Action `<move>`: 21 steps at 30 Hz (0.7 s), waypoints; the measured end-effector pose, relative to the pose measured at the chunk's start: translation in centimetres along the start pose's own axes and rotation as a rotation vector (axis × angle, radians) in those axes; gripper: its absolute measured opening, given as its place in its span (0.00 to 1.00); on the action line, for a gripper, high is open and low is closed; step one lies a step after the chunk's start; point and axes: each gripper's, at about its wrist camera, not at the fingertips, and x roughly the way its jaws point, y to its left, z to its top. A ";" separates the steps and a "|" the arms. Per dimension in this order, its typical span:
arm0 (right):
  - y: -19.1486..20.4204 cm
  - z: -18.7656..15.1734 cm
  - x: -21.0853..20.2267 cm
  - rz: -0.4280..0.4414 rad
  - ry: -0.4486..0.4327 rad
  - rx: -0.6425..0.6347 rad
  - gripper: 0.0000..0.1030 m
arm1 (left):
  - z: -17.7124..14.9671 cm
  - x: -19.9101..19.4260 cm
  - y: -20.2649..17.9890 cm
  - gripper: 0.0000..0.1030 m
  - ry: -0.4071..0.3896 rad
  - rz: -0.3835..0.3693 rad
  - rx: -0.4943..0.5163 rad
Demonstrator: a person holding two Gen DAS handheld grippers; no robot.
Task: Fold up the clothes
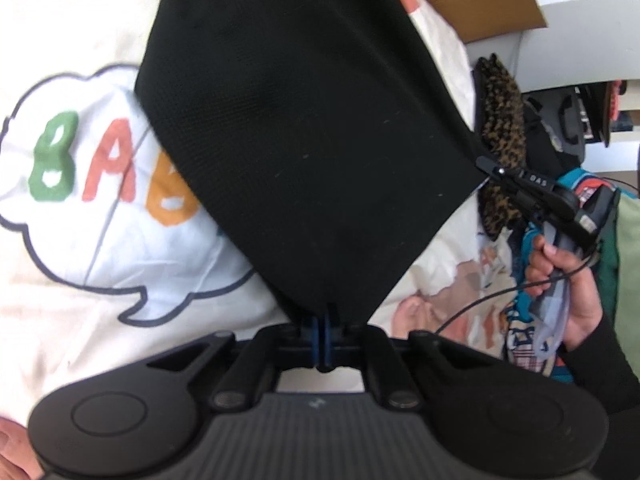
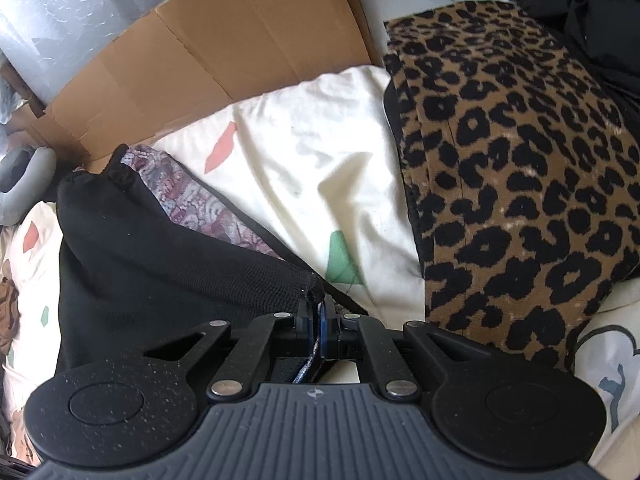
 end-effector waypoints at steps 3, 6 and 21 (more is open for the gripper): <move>-0.2 -0.3 1.0 -0.021 0.017 0.002 0.02 | -0.1 0.8 0.2 0.03 0.012 0.025 0.019; -0.3 -0.4 1.1 -0.040 0.023 0.004 0.04 | 0.0 1.0 0.0 0.02 0.017 0.032 0.030; -0.8 -0.2 -0.8 -0.133 -0.012 -0.030 0.04 | 1.1 -1.5 -0.1 0.30 0.035 0.114 0.101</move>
